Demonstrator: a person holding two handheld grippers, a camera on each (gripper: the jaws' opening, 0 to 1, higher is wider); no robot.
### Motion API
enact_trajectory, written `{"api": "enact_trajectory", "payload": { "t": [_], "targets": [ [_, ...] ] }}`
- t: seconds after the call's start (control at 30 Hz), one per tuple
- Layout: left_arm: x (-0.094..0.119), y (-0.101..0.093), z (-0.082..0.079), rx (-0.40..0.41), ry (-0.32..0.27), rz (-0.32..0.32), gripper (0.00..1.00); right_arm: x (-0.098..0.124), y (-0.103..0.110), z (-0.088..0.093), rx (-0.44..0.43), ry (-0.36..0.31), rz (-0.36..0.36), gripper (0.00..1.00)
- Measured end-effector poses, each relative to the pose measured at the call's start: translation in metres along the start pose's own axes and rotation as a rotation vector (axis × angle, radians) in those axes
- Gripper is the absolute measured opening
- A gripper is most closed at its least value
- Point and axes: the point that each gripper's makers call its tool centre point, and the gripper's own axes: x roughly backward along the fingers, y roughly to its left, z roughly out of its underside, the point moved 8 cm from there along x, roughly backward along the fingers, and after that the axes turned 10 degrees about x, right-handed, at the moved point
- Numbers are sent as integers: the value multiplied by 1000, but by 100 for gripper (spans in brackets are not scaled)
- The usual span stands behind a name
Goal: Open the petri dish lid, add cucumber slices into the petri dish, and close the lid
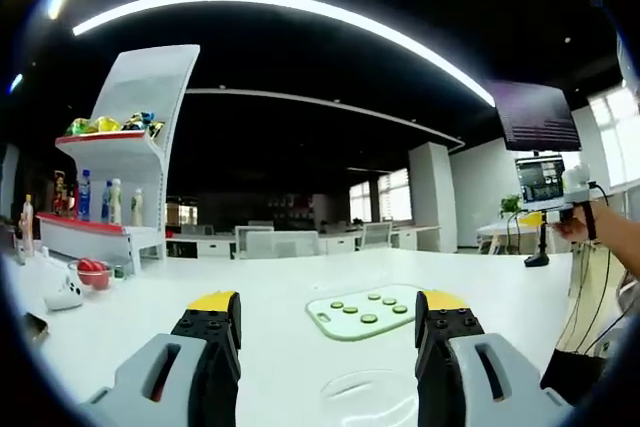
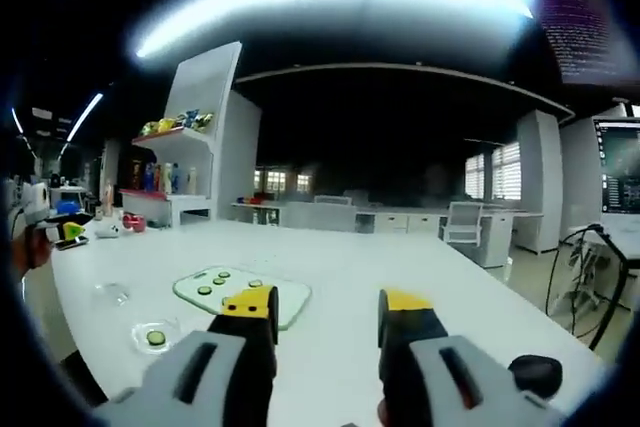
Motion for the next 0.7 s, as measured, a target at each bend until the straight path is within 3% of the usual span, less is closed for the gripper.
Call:
{"api": "enact_trajectory", "payload": {
  "t": [0.47, 0.7],
  "targets": [
    [12, 10, 3, 9, -5, -56, 71, 27, -24, 13, -10, -2, 56, 47],
    [20, 10, 4, 20, -9, -68, 71, 40, -25, 8, -56, -56, 71, 53]
  ]
}}
